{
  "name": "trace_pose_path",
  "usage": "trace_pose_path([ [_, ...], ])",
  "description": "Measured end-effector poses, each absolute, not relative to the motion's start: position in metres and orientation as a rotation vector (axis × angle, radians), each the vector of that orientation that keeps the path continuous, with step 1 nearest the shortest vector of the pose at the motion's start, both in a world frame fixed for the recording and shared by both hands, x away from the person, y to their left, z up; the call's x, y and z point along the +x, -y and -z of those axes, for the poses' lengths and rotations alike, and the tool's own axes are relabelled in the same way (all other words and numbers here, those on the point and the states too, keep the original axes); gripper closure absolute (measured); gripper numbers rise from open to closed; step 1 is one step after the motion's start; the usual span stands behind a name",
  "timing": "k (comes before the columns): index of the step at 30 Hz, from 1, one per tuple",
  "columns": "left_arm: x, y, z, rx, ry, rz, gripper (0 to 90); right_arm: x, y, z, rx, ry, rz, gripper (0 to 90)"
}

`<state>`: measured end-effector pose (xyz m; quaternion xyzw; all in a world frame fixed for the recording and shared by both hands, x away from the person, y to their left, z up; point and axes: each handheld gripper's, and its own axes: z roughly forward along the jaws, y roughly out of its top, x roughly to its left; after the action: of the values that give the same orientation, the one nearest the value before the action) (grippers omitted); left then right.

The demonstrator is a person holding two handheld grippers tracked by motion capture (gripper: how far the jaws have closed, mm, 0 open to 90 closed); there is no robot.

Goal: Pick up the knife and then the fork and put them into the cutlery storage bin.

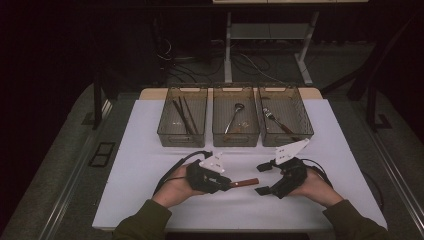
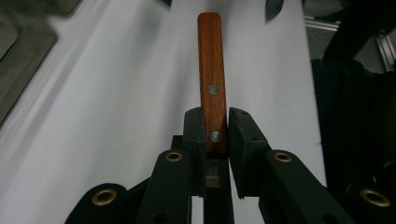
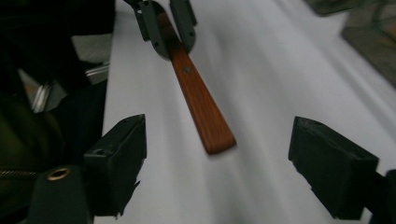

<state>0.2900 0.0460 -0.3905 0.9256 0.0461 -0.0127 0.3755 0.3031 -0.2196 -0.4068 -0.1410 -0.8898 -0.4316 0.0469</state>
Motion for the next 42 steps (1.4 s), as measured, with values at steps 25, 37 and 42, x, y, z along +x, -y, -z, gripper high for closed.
trace_pose_path([
  [25,0.287,-0.011,0.388,2.438,0.064,0.063,77.1,0.297,0.182,0.413,-0.098,2.795,1.029,69.8],
  [37,0.286,-0.01,0.389,2.435,0.069,0.064,77.1,0.294,0.181,0.412,-0.094,2.803,0.99,75.5],
  [42,0.284,-0.008,0.39,2.447,0.081,0.046,76.9,0.292,0.181,0.412,-0.105,2.812,0.968,76.2],
])
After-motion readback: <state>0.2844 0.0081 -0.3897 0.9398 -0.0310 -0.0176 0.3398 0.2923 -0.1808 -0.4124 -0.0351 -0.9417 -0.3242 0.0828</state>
